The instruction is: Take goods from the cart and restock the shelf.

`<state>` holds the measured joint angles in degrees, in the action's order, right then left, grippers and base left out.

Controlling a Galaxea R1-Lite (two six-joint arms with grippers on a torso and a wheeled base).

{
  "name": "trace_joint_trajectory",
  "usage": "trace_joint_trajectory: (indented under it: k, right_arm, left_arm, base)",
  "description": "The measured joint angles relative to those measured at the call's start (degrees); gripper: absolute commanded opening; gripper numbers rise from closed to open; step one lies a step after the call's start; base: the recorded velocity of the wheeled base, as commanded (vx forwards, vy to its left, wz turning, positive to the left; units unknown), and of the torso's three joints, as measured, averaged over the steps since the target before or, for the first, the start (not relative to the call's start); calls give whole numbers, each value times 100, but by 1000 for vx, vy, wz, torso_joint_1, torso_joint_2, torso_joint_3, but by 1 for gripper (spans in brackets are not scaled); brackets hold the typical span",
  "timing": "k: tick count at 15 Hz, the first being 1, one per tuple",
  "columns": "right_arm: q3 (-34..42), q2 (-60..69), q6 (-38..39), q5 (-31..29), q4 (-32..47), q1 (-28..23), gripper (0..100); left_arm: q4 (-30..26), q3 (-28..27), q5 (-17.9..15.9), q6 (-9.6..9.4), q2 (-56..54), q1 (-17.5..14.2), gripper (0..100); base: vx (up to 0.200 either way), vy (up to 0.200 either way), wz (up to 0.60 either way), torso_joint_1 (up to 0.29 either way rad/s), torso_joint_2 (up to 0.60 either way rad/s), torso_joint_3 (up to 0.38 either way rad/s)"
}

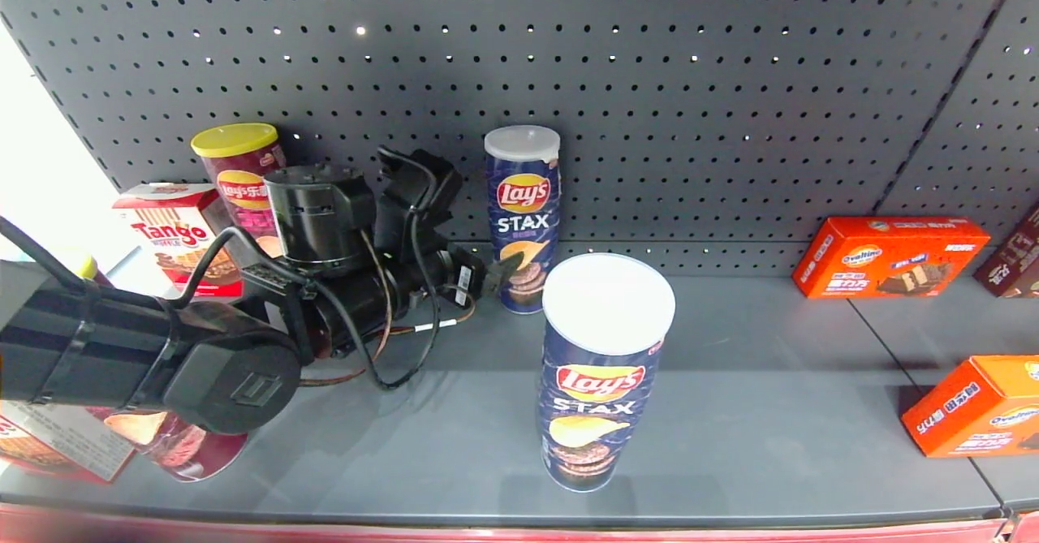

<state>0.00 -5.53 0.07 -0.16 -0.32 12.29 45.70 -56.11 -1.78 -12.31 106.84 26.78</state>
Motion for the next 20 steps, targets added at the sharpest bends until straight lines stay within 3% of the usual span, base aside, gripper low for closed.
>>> trace_joint_trajectory:
  k: [9, 12, 15, 18, 20]
  right_arm:
    - [0, 0, 2, -2, 0, 0, 100]
    - [0, 0, 2, -2, 0, 0, 100]
    - [0, 0, 2, -2, 0, 0, 100]
    - [0, 0, 2, -2, -1, 0, 100]
    - [0, 0, 2, -2, 0, -2, 100]
  left_arm:
    - [148, 557, 41, 17, -328, 6, 100]
    - [129, 640, 418, -46, -433, 30, 100]
    - [93, 647, 917, -317, -472, 50, 100]
    - [44, 651, 1535, -378, -516, 91, 100]
    - [-63, 579, 1680, -427, -524, 105, 100]
  base:
    - [0, 0, 0, 0, 0, 0]
    - [0, 0, 0, 0, 0, 0]
    - [0, 0, 0, 0, 0, 0]
    - [0, 0, 0, 0, 0, 0]
    - [0, 0, 0, 0, 0, 0]
